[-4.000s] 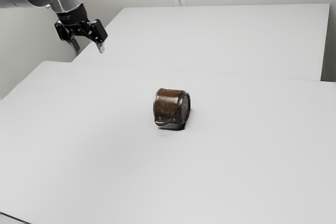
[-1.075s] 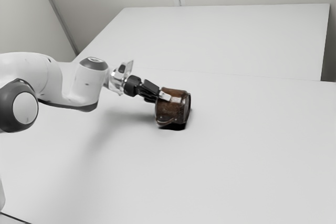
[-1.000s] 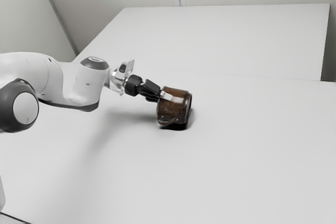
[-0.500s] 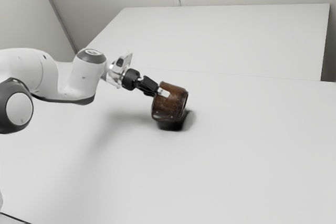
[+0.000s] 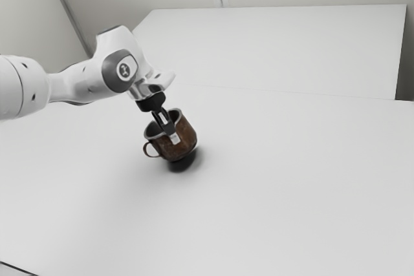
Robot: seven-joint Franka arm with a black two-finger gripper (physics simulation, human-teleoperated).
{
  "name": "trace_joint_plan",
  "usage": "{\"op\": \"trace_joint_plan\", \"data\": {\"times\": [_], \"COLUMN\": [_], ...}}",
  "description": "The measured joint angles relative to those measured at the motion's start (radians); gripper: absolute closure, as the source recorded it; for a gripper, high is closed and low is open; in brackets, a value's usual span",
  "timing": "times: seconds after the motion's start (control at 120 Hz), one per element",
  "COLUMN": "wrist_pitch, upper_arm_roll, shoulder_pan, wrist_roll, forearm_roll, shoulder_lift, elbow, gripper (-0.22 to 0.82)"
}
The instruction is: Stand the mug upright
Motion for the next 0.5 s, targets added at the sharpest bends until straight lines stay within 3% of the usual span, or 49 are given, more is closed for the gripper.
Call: {"op": "trace_joint_plan", "data": {"times": [0.275, 0.5], "wrist_pitch": [0.16, 0.224], "upper_arm_roll": [0.0, 0.0], "shoulder_pan": [-0.052, -0.07], "wrist_roll": [-0.092, -0.145], "forearm_roll": [0.191, 0.252], "shoulder_lift": [-0.054, -0.078], "elbow": [-0.124, -0.179], "gripper": [0.77, 0.77]}}
